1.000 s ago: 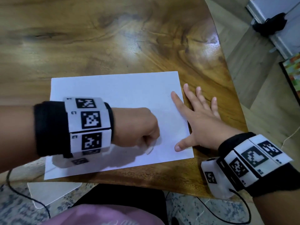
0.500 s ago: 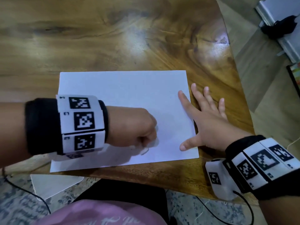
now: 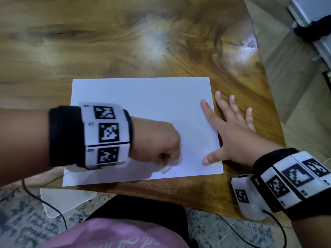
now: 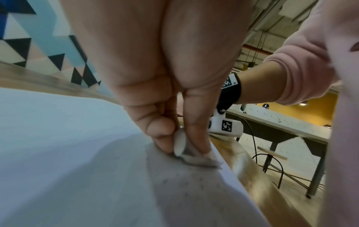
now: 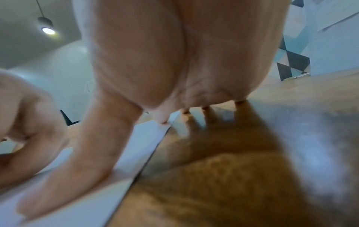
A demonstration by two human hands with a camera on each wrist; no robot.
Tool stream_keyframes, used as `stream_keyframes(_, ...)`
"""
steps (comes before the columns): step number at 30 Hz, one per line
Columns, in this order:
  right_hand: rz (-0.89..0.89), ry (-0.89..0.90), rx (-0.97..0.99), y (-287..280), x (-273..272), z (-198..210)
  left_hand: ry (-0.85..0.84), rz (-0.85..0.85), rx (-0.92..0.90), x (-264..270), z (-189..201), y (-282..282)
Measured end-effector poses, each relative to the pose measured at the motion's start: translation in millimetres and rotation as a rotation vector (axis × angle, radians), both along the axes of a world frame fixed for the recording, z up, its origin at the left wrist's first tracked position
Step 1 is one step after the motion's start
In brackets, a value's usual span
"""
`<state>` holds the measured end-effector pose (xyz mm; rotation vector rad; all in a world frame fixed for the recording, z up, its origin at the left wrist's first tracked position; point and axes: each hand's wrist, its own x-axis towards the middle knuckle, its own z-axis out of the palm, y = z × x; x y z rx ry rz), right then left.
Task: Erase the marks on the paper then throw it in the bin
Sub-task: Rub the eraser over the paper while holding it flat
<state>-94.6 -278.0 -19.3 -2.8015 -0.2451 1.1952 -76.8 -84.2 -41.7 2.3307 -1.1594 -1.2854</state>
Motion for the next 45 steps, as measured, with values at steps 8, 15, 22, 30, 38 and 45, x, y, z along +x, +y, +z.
stream_keyframes(8,-0.004,0.002,-0.011,1.2,0.0,1.1,-0.069,0.104,-0.176,12.7,26.4,2.4)
stream_keyframes(15,0.003,0.01,0.002,-0.8,-0.2,1.2,0.014,0.165,-0.022,1.7,9.6,37.3)
stream_keyframes(22,-0.001,0.0,0.011,-1.2,0.6,0.3,-0.047,0.257,-0.141,16.2,18.5,4.2)
stream_keyframes(30,-0.005,0.003,0.016,-0.4,0.1,1.1,-0.366,0.288,-0.189,53.4,29.6,-21.4)
stream_keyframes(38,-0.002,0.004,0.023,-1.1,0.7,-0.1,-0.206,0.133,-0.212,24.4,16.6,5.8)
stream_keyframes(45,0.001,0.005,0.027,-0.2,0.2,1.0,-0.327,0.225,-0.192,44.0,24.6,-22.2)
